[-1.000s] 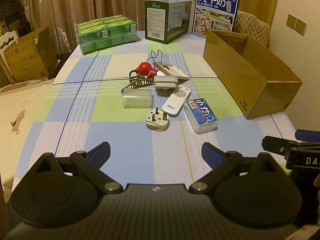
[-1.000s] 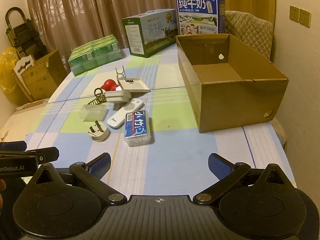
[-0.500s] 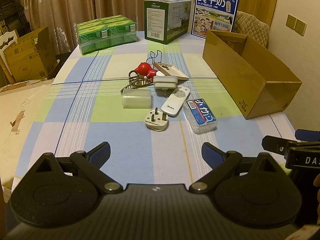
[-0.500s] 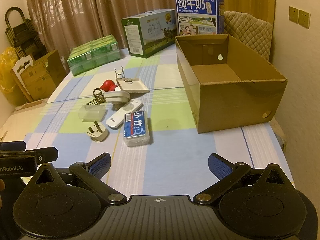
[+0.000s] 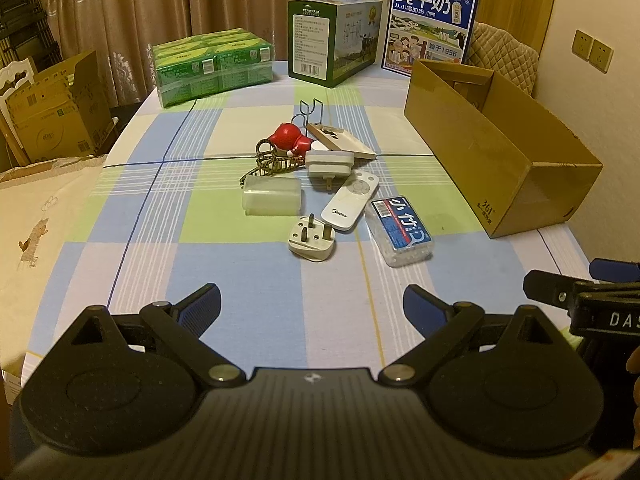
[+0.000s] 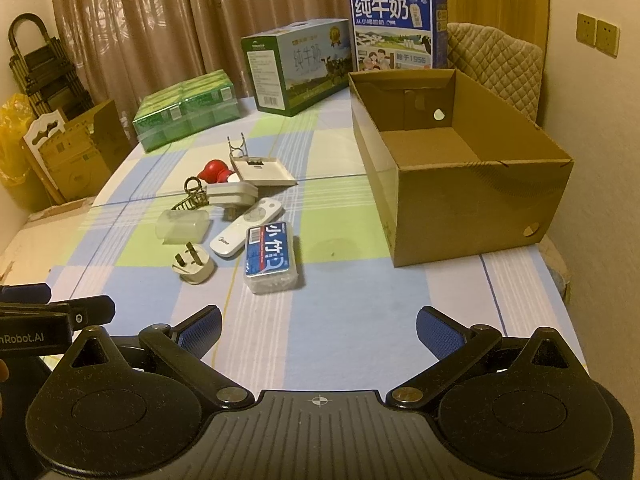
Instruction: Organize rigid objects
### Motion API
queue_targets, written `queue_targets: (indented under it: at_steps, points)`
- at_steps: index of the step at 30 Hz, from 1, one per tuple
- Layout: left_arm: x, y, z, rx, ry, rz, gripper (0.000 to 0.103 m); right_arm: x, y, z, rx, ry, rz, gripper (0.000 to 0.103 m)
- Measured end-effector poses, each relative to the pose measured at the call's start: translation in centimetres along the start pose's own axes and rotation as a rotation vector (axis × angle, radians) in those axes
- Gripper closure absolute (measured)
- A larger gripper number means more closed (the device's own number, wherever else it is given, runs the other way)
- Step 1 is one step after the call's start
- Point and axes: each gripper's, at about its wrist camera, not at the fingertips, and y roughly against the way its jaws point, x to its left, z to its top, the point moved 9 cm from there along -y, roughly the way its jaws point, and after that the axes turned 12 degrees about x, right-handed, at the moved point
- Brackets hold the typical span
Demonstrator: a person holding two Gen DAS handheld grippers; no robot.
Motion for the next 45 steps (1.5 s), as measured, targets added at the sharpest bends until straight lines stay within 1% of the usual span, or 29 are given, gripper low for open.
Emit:
queue_targets:
  at_steps: [6,24,28,34,38,40,41,43,45]
  points:
    - [-0.2,0.0,-0.1,0.001,-0.001,-0.004,0.007,-0.1,0.0,-0.1,0.002,0.000,0.002,0.002]
    - [-0.1,-0.5,-0.1,0.014,0.015,-0.060,0.009,-0.2,-0.2,-0.2,0.007,0.002,0.000,0.002]
    - [0.1,-1.0,0.0,0.019,0.014,-0.063,0.009,-0.2,-0.8,-0.1,0.013,0.010,-0.016,0.002]
    - [0.6,-2.3,1.3,0.021,0.002,-0.054,0.009,0.0,-2.3,0.7,0.024,0.033,-0.021,0.002]
    - [1.3,-4.3,2.5,0.043,0.004,-0.053,0.009,0.4,-3.2,1.8,0.008,0.071,-0.018,0.002]
    - [1.7,-5.2,3.0,0.049,-0.004,-0.041,0.009,0.6,-3.8,2.2,0.006,0.080,-0.010,0.003]
    - [1.8,-5.8,3.3,0.052,-0.009,-0.034,0.009,0.8,-4.4,2.6,0.007,0.085,-0.002,0.004]
    - [2.1,-6.6,3.8,0.057,-0.014,-0.034,0.012,1.2,-5.2,3.0,0.012,0.098,0.005,0.011]
    - [2.3,-7.6,4.2,0.067,-0.027,-0.041,0.013,1.8,-6.2,3.3,0.019,0.115,0.017,0.014]
